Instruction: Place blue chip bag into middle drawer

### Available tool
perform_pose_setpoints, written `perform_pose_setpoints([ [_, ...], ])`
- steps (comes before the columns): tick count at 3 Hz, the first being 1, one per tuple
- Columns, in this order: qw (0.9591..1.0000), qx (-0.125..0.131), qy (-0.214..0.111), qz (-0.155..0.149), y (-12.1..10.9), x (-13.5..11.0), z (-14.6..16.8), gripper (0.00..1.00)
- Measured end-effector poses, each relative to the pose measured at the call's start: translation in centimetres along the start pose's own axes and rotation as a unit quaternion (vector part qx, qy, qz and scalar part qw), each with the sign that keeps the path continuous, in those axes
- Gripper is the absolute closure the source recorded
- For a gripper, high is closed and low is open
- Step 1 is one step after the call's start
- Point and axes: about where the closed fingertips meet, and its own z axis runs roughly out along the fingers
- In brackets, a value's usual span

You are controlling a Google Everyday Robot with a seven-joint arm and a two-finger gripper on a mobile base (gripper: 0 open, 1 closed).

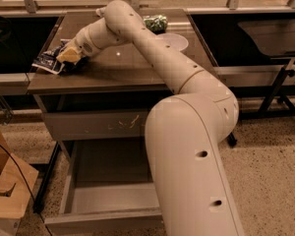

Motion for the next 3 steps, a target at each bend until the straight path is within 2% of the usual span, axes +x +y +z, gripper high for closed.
perform_pose_setpoints([
  [1, 1.0000, -0.001, 0.000, -0.001, 0.0, -0.1, 0.0, 1.00],
  [2, 0.9992, 0.001, -0.025, -0.032, 1.1, -1.8, -2.0, 1.00],
  [3, 0.9906, -0.002, -0.068, -0.119, 5.9, -4.5, -8.6, 1.00],
])
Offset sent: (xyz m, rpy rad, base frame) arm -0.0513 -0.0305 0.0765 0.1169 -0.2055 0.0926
